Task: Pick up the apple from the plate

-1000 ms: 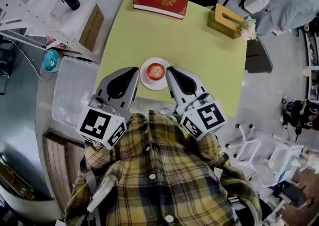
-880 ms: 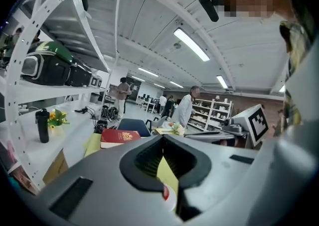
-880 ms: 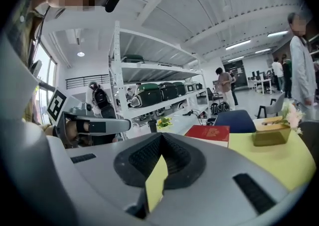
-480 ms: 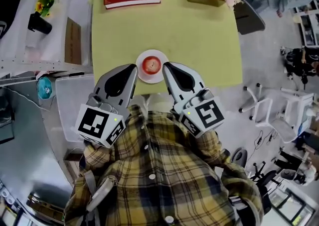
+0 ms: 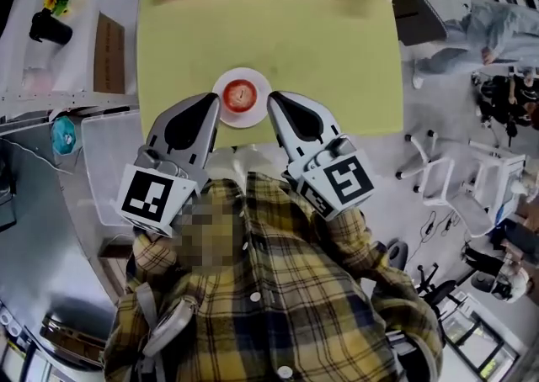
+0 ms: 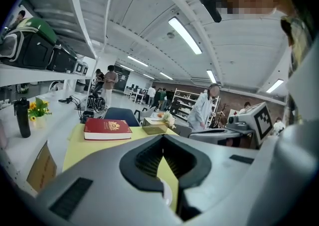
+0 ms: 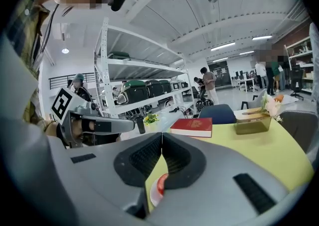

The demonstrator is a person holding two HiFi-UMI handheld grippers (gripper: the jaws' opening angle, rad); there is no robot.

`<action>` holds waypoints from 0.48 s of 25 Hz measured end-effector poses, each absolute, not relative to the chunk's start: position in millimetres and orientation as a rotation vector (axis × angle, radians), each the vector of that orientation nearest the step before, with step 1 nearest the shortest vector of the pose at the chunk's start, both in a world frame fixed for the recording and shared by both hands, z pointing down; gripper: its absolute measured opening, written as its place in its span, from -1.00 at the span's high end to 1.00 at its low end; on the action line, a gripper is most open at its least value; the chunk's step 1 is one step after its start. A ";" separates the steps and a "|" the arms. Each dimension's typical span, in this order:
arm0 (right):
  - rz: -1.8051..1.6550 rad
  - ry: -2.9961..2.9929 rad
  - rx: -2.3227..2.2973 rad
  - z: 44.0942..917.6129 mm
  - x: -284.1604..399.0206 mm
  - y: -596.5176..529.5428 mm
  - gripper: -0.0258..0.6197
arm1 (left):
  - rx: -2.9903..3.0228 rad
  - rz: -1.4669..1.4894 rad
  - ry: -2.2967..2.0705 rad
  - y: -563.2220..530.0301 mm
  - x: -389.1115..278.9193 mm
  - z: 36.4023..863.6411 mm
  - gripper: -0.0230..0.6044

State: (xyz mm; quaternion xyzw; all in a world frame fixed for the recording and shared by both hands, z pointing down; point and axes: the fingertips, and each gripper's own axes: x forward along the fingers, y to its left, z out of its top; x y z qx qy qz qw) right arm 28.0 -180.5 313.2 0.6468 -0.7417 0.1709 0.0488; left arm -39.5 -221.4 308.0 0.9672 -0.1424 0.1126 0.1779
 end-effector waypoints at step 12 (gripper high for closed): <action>0.601 -2.276 1.919 356.2 23.9 -181.7 0.92 | 2.708 0.332 -0.446 -223.4 -38.4 347.0 0.90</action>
